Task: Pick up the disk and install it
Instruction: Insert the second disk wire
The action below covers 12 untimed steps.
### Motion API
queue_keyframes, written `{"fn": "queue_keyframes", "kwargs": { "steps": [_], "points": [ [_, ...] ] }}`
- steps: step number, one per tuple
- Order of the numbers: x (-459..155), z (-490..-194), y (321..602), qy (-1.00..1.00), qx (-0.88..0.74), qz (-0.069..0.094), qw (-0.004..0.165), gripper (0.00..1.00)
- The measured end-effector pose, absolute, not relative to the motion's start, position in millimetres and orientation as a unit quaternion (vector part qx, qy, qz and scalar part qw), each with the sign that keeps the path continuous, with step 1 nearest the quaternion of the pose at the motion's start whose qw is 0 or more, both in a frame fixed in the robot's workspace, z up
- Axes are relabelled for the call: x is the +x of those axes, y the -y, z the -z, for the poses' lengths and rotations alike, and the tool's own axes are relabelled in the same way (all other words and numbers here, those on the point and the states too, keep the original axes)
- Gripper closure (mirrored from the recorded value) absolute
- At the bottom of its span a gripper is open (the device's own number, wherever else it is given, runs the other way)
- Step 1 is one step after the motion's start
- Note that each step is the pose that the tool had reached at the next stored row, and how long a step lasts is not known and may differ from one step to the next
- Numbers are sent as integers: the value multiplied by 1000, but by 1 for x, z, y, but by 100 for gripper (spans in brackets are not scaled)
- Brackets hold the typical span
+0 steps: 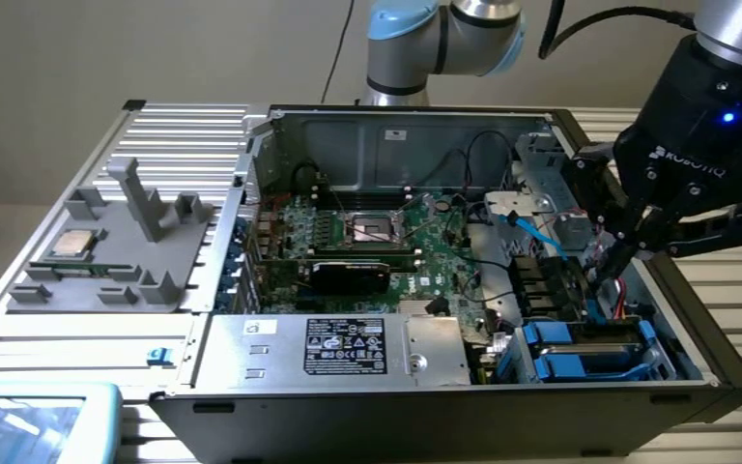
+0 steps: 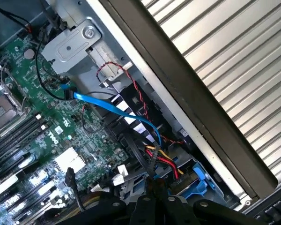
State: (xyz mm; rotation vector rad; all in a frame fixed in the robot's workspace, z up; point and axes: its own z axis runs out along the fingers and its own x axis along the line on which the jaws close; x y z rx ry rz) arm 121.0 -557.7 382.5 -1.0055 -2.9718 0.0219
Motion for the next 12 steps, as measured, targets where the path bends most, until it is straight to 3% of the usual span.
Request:
{"fn": "queue_keyframes", "kwargs": {
  "steps": [12],
  "points": [
    [121,-381,558,976,-216,-7,1,89]
  ]
}}
